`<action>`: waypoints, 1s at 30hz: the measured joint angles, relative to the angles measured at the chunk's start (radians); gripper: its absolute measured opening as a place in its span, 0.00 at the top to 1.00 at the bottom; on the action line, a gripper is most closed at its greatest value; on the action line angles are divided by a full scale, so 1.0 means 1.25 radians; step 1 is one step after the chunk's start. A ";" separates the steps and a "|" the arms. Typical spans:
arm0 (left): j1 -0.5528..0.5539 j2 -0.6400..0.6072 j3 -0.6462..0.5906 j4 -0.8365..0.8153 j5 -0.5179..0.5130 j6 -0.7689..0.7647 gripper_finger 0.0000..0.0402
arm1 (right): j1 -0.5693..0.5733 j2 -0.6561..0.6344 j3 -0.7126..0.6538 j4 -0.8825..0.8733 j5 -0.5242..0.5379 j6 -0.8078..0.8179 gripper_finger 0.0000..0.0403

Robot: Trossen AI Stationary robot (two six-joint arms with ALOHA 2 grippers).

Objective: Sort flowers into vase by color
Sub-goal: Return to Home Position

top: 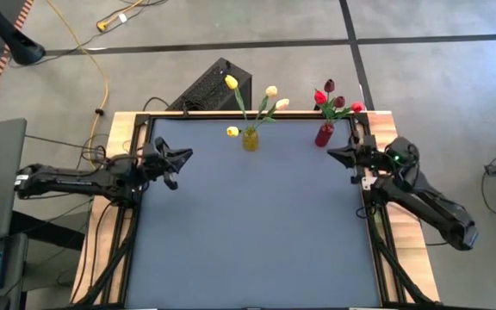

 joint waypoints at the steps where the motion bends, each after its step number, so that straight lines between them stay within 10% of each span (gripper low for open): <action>1: 0.000 0.003 -0.005 0.006 0.000 0.002 0.93 | 0.000 -0.001 -0.022 0.039 0.000 0.013 0.94; 11: 0.000 -0.005 -0.151 0.220 0.002 -0.054 0.93 | -0.007 0.000 -0.121 0.142 0.002 0.049 0.95; 30: 0.000 -0.115 -0.162 0.068 -0.069 -0.033 0.93 | -0.091 -0.001 -0.121 0.095 0.152 -0.065 0.94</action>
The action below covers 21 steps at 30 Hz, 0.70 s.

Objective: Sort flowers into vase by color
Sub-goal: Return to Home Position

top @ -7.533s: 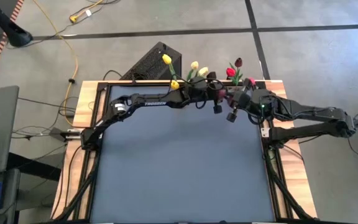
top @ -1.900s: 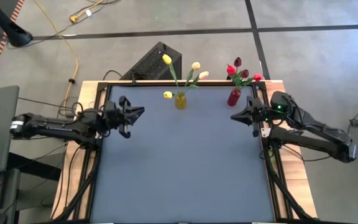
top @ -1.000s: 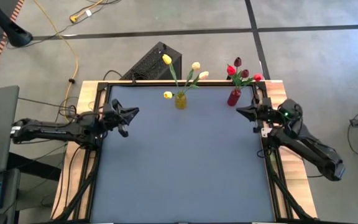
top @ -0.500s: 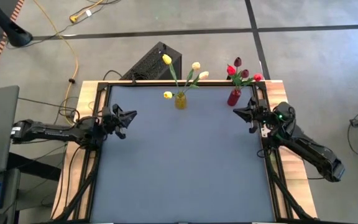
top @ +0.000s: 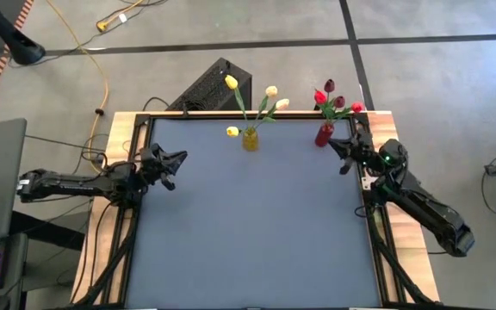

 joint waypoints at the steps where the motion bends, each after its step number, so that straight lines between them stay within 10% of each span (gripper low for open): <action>1: 0.000 0.000 0.000 -0.010 0.000 -0.001 0.93 | 0.001 0.000 0.000 -0.008 0.013 -0.011 0.94; 21: 0.000 0.001 -0.001 -0.135 0.006 -0.016 0.93 | 0.114 0.001 -0.015 -0.124 0.297 -0.038 0.94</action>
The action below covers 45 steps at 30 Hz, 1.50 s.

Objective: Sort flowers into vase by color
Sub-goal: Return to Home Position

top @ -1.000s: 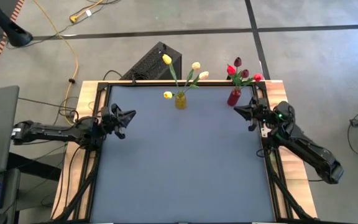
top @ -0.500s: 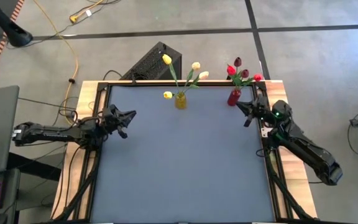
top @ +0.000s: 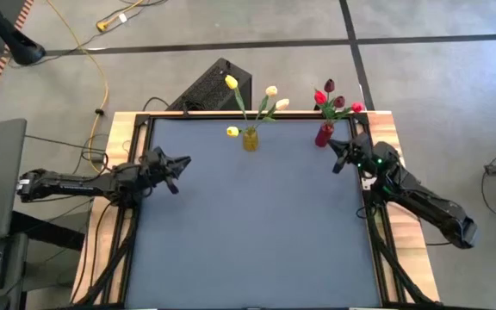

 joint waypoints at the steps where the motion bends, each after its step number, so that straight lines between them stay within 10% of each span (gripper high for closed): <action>1: 0.000 0.000 0.000 -0.015 0.000 0.003 0.93 | 0.006 0.000 0.000 -0.004 0.001 -0.012 0.94; 14: 0.000 0.001 0.000 -0.286 0.031 -0.042 0.93 | 0.067 0.000 0.000 -0.104 0.000 -0.057 0.92; 45: 0.000 0.013 0.010 -0.311 0.038 -0.010 0.93 | 0.080 0.000 0.002 -0.135 0.001 -0.051 0.91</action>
